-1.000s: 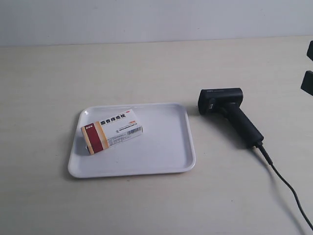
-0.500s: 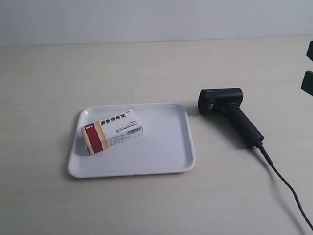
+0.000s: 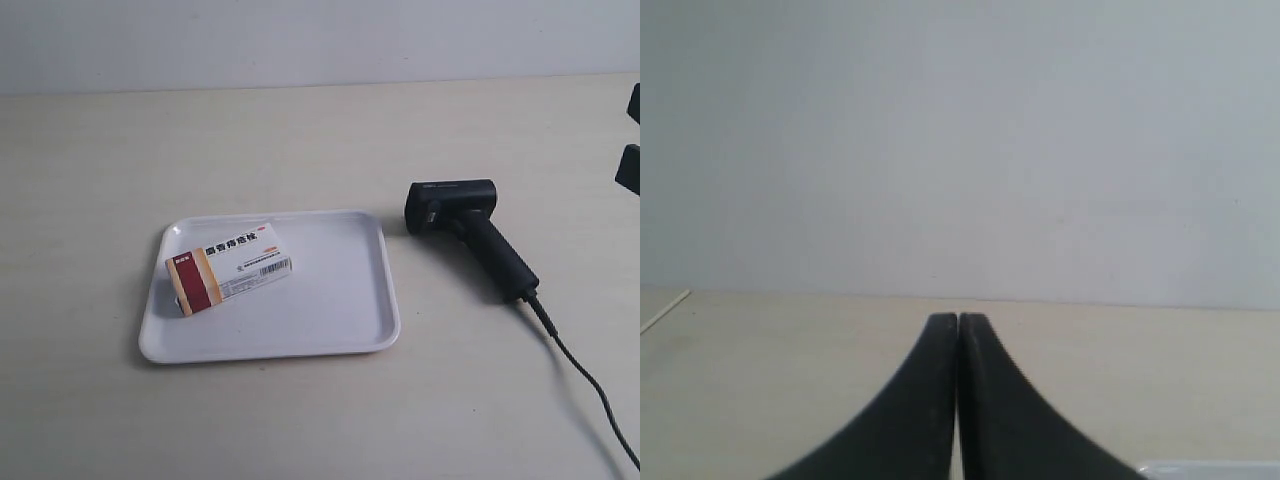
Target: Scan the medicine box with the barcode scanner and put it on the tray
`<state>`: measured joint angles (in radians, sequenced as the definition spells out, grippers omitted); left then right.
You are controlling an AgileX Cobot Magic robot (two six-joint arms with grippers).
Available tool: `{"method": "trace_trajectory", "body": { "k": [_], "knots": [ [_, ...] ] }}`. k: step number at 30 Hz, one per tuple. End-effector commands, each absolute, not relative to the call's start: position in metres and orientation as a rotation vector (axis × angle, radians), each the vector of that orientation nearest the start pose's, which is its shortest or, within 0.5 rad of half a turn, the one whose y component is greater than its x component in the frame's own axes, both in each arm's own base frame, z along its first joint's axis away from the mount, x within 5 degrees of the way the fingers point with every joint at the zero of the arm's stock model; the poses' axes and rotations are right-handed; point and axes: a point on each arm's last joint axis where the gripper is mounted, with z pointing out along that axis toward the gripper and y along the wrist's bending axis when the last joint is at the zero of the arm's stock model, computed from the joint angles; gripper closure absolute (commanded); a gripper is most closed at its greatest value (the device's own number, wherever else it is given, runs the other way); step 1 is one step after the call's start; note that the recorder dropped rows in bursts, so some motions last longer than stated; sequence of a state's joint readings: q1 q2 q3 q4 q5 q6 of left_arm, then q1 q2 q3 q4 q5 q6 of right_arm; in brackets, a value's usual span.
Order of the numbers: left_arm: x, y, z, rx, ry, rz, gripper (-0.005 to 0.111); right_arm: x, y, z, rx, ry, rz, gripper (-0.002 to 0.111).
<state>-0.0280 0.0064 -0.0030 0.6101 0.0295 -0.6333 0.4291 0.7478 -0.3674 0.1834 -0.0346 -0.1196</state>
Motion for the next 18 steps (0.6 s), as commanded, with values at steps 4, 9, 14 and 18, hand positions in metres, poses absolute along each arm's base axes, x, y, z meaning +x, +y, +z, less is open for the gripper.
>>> {"method": "trace_trajectory", "body": {
  "k": [4, 9, 14, 18],
  "knots": [
    [0.0561, 0.0033, 0.1977, 0.012, 1.655, 0.051, 0.104, 0.1393, 0.0633, 0.2695, -0.330, 1.799, 0.341, 0.108],
    [0.0560, 0.0014, 0.1956, 0.079, 1.676, 0.078, 0.104, 0.1393, 0.0633, 0.2695, -0.330, 1.799, 0.341, 0.108],
    [0.0560, 0.0009, 0.1955, 0.061, 1.677, 0.055, 0.104, 0.1393, 0.0633, 0.2695, -0.330, 1.799, 0.341, 0.108],
    [0.0560, 0.0009, 0.1955, 0.061, 1.677, 0.055, 0.104, 0.1393, 0.0633, 0.2695, -0.330, 1.799, 0.341, 0.108]
  ]
}}
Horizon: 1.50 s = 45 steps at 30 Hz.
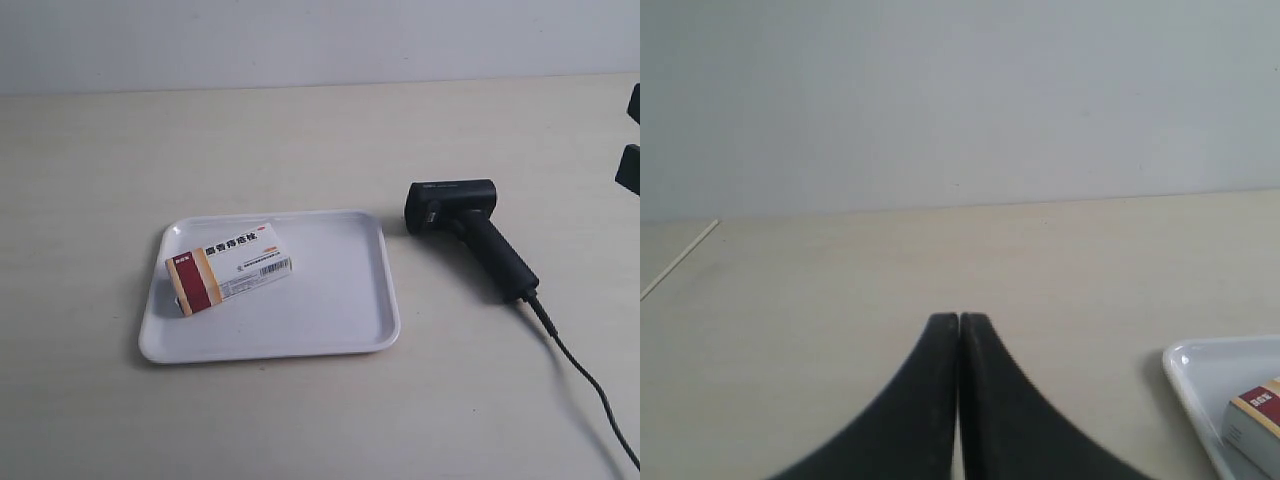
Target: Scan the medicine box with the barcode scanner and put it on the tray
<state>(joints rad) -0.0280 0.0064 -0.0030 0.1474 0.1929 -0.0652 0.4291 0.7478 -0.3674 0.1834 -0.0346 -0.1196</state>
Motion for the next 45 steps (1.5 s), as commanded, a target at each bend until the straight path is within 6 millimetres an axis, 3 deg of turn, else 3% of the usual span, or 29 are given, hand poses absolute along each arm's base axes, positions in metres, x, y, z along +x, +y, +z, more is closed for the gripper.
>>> {"method": "trace_trajectory", "body": {
  "k": [1, 27, 30, 35, 38, 41, 45],
  "knots": [
    [0.056, 0.001, 0.195, 0.061, 1.680, 0.055, 0.104, 0.139, 0.063, 0.269, -0.330, 1.799, 0.341, 0.108],
    [0.056, 0.002, 0.195, 0.087, 1.680, 0.091, 0.104, 0.137, 0.062, 0.270, -0.267, 1.797, 0.386, 0.108],
    [0.056, 0.002, 0.195, 0.087, 1.680, 0.091, 0.104, 0.123, 0.056, 0.255, -0.233, 1.784, 0.426, 0.108],
    [0.056, 0.002, 0.195, 0.087, 1.680, 0.091, 0.104, 0.091, 0.041, 0.217, 0.057, 1.785, 0.657, 0.108],
    [0.056, 0.002, 0.195, 0.087, 1.680, 0.091, 0.104, 0.078, 0.034, 0.202, -0.096, 1.708, 0.535, 0.108],
    [0.056, 0.002, 0.195, 0.087, 1.680, 0.091, 0.104, 0.070, 0.031, 0.202, -0.284, 1.659, 0.385, 0.108],
    [0.056, 0.002, 0.195, 0.087, 1.680, 0.091, 0.104, 0.063, 0.029, 0.203, -0.311, 1.625, 0.369, 0.108]
  ]
}}
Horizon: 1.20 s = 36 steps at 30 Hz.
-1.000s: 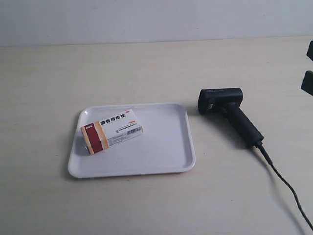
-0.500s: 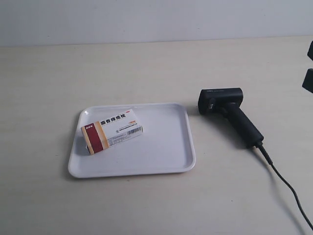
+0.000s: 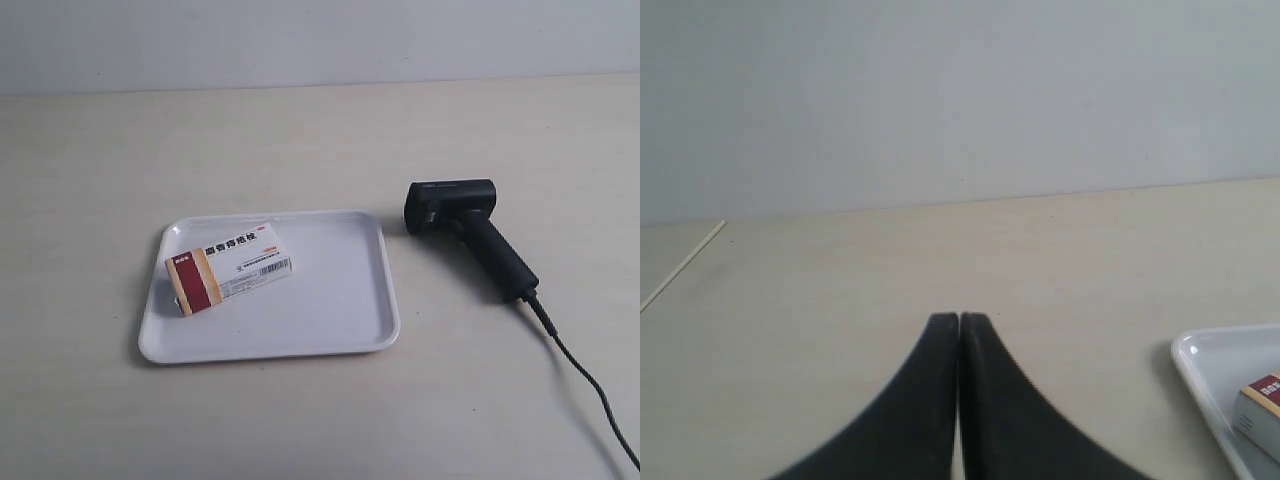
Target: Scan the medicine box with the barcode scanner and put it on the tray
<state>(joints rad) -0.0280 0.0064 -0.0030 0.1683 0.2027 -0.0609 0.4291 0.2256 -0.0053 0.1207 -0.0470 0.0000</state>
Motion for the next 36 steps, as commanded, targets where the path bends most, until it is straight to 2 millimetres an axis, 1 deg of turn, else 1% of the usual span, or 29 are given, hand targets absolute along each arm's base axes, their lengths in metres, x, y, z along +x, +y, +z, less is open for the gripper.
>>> {"method": "trace_trajectory", "body": {
  "k": [1, 12, 14, 18, 22, 28, 36],
  "knots": [
    [0.056, 0.002, 0.195, 0.087, 1.680, 0.091, 0.104, 0.062, 0.029, 0.203, -0.313, 1.627, 0.370, 0.108],
    [0.056, 0.002, 0.195, 0.087, 1.680, 0.091, 0.104, 0.060, 0.028, 0.203, -0.300, 1.619, 0.385, 0.108],
    [0.056, 0.002, 0.195, 0.087, 1.680, 0.091, 0.104, 0.061, 0.026, 0.204, -0.273, 1.614, 0.361, 0.108],
    [0.056, 0.002, 0.195, 0.087, 1.682, 0.091, 0.104, 0.061, 0.016, 0.205, -0.148, 1.597, 0.260, 0.108],
    [0.056, 0.002, 0.195, 0.087, 1.682, 0.091, 0.104, 0.057, 0.008, 0.206, -0.054, 1.567, 0.172, 0.108],
    [0.056, 0.002, 0.195, 0.087, 1.687, 0.092, 0.104, 0.056, 0.004, 0.201, 0.009, 1.615, 0.106, 0.108],
    [0.056, 0.002, 0.195, 0.087, 1.687, 0.092, 0.104, 0.056, 0.004, 0.201, 0.009, 1.617, 0.107, 0.108]
  ]
}}
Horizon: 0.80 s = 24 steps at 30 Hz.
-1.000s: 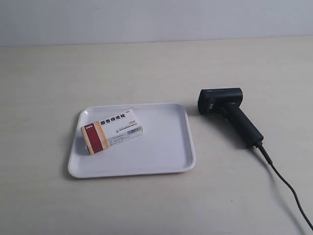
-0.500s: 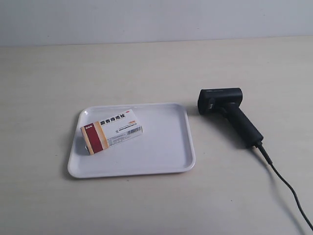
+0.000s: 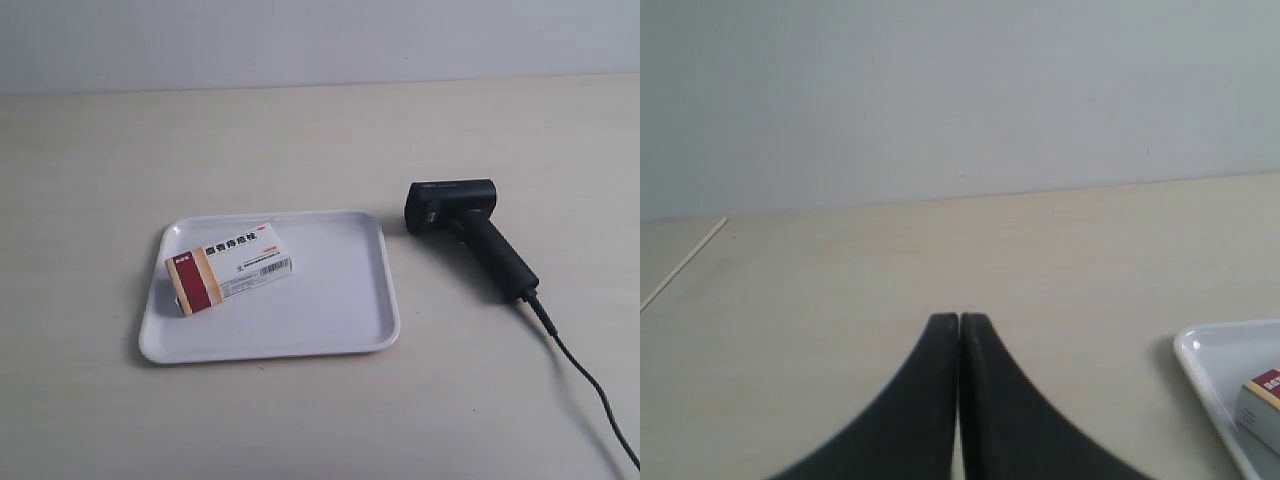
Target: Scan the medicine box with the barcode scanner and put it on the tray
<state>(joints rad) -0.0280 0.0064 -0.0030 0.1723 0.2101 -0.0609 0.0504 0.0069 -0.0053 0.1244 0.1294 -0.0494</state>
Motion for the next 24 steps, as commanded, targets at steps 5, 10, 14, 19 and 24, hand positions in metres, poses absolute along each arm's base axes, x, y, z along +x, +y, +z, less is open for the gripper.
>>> {"method": "trace_trajectory", "body": {
  "k": [5, 10, 14, 19, 24],
  "knots": [
    [0.0558, 0.0019, 0.1942, 0.086, 1.691, 0.092, 0.104, 0.0558, 0.0081, 0.2018, -0.049, 1.611, 0.160, 0.108],
    [0.0558, 0.0019, 0.1942, 0.086, 1.691, 0.092, 0.104, 0.0558, 0.0085, 0.2018, -0.058, 1.610, 0.163, 0.108],
    [0.0558, 0.0019, 0.1942, 0.086, 1.691, 0.092, 0.104, 0.0558, 0.0085, 0.2018, -0.058, 1.610, 0.163, 0.108],
    [0.0558, 0.0019, 0.1942, 0.086, 1.691, 0.092, 0.104, 0.0558, 0.0085, 0.2018, -0.058, 1.610, 0.163, 0.108],
    [0.0558, 0.0019, 0.1942, 0.086, 1.691, 0.092, 0.104, 0.0558, 0.0085, 0.2018, -0.060, 1.610, 0.161, 0.108]
  ]
}}
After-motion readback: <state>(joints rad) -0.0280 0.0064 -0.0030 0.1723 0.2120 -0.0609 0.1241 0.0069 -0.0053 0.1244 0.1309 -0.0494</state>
